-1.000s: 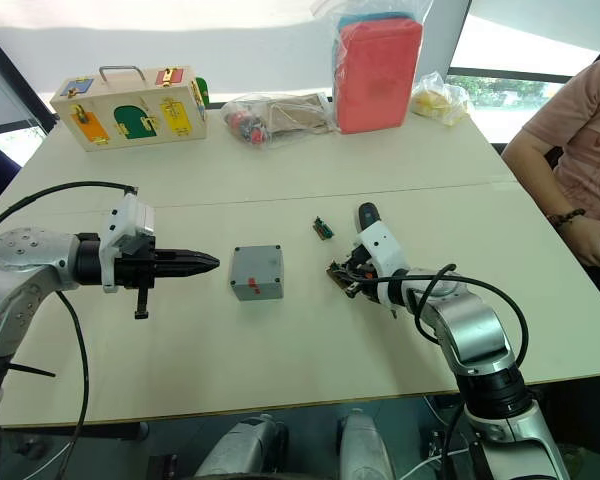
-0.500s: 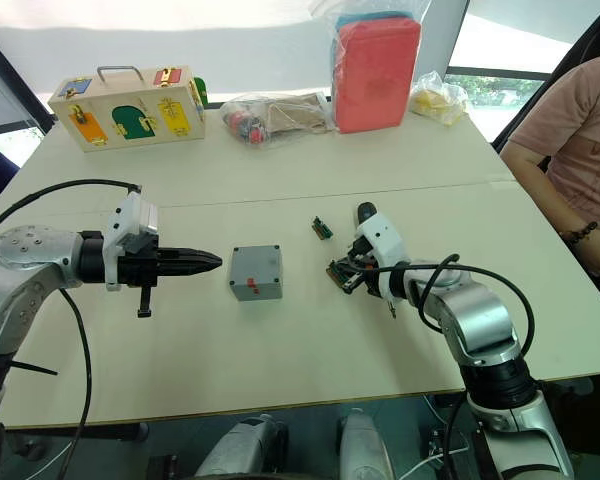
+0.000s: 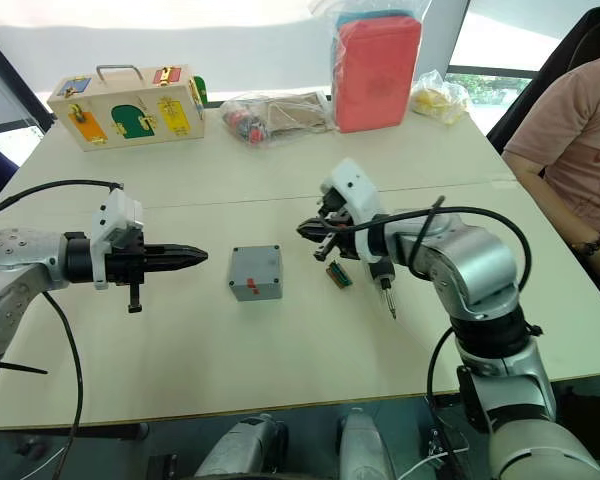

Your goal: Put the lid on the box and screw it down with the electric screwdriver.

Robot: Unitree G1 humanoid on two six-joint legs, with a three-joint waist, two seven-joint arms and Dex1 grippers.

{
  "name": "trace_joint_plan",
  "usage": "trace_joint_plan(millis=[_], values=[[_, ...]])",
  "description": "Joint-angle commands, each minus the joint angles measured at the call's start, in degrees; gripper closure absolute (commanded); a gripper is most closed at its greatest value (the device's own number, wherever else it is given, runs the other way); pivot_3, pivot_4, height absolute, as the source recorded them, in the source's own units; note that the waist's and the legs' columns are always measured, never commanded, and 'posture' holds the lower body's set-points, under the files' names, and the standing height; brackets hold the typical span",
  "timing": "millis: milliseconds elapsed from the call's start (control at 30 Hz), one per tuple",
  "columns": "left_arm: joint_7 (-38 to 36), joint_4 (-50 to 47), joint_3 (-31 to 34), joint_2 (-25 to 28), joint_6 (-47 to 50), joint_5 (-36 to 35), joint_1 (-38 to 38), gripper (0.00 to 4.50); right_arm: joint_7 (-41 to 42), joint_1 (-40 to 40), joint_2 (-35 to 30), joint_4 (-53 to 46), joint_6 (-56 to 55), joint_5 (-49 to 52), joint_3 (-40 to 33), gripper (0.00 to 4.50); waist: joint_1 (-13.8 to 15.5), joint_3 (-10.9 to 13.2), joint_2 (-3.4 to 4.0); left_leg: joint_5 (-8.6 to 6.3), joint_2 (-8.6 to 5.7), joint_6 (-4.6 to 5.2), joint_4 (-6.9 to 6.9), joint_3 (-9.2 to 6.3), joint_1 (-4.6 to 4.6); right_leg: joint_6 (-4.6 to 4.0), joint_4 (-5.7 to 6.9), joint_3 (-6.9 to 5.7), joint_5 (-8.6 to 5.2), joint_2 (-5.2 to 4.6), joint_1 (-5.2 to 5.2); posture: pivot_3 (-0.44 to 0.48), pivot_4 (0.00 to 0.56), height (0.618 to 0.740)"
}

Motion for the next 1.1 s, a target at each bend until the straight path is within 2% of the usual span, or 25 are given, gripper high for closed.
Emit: trace_joint_plan(millis=[33,267,1100], values=[[0.91,-2.29,3.07,0.98,0.19,-1.33,0.86,4.50,-0.44,-3.50,2.20,3.28,-1.47,-0.47,2.79,4.44,0.05,0.00,0.00,0.00,0.00,0.00,0.00,0.01,0.00,0.00,0.00,0.01,0.00,0.00,0.00,0.000,0.150,0.740],[2.76,-4.58,3.86,0.72,1.39,-2.79,2.38,4.50,0.15,-4.53,3.42,10.55,-8.06,-3.96,7.85,4.44,-0.06,0.00,0.00,0.00,-0.01,0.00,0.02,0.04,0.00,0.00,0.02,0.04,0.00,0.01,-0.02,0.000,0.150,0.740],[4.34,-6.22,3.38,0.69,2.78,-4.81,2.22,4.50,3.33,-4.92,4.21,18.66,-15.32,-9.86,10.08,4.44,-0.08,0.00,0.00,0.02,0.01,-0.03,-0.04,0.07,0.00,0.00,0.08,0.10,0.00,0.06,-0.12,0.000,0.150,0.740]])
